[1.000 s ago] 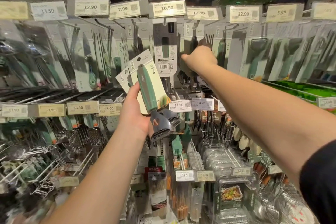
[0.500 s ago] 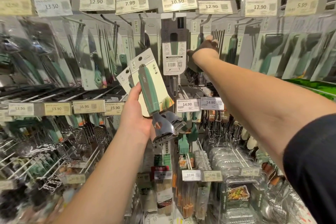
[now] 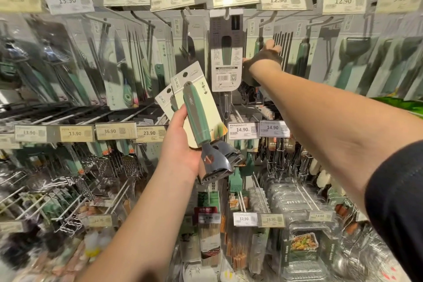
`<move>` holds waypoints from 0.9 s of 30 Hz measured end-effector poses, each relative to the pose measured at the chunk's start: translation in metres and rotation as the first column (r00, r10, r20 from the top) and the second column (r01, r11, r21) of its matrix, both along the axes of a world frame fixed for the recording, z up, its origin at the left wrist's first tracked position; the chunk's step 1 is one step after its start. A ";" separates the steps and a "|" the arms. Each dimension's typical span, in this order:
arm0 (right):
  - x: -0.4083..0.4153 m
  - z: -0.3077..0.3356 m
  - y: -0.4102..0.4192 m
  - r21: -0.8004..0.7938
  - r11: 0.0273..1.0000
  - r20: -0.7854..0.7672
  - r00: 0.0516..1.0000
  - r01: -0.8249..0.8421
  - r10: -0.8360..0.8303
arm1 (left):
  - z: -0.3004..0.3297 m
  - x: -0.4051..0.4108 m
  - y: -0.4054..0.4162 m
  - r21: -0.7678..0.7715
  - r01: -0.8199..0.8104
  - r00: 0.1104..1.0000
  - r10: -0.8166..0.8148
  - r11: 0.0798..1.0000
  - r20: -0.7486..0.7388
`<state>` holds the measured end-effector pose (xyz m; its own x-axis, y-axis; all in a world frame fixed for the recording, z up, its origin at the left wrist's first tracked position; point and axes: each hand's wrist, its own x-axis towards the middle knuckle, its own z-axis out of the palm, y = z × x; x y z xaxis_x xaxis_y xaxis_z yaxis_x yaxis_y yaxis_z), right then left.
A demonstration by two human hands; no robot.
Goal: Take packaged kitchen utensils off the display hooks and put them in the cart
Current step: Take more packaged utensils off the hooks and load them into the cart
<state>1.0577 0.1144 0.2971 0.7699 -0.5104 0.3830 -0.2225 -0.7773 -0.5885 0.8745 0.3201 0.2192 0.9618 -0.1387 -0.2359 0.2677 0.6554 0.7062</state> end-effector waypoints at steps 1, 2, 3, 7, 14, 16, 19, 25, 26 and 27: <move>0.001 0.000 0.000 0.000 1.000 -0.001 1.000 -0.007 0.007 | 0.000 0.000 -0.001 0.000 0.003 1.000 -0.003 1.000 0.002; 0.002 -0.001 -0.001 0.008 1.000 -0.007 1.000 -0.013 0.013 | -0.001 0.000 -0.001 0.003 0.001 1.000 -0.001 1.000 0.004; 0.002 -0.002 -0.002 0.020 1.000 -0.015 1.000 -0.014 0.014 | -0.002 0.001 -0.001 0.007 -0.003 1.000 0.003 1.000 0.007; -0.003 -0.005 -0.008 -0.015 1.000 -0.060 0.998 -0.015 0.014 | -0.004 0.002 -0.006 -0.002 0.001 1.000 -0.001 1.000 0.004; -0.063 -0.021 -0.004 0.183 0.964 0.043 0.981 -0.194 0.189 | -0.014 0.002 -0.020 0.022 -0.003 0.999 0.002 1.000 0.039; -0.102 -0.032 0.004 0.334 0.844 0.166 0.908 -0.419 0.385 | -0.016 -0.001 -0.027 0.010 0.008 0.999 -0.008 1.000 0.047; -0.159 -0.047 0.014 0.339 0.692 0.083 0.753 -0.638 0.653 | -0.020 -0.009 -0.037 0.036 -0.008 0.999 0.006 0.999 0.036; -0.221 -0.076 0.014 0.243 0.748 -0.136 0.742 -0.617 0.656 | -0.036 -0.014 -0.062 0.090 -0.006 0.999 0.011 0.996 -0.051; -0.224 -0.080 0.012 0.242 0.761 -0.150 0.752 -0.602 0.642 | -0.039 -0.016 -0.067 0.096 -0.003 0.997 0.010 0.995 -0.078; -0.227 -0.084 0.011 0.244 0.770 -0.159 0.759 -0.589 0.631 | -0.043 -0.016 -0.071 0.092 0.009 0.996 0.000 0.996 -0.094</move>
<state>0.8311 0.1251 0.2131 0.9912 0.0578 0.1193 0.1262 -0.6852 -0.7173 0.8580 0.2493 0.1766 0.9344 -0.1164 -0.3367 0.3381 0.5875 0.7352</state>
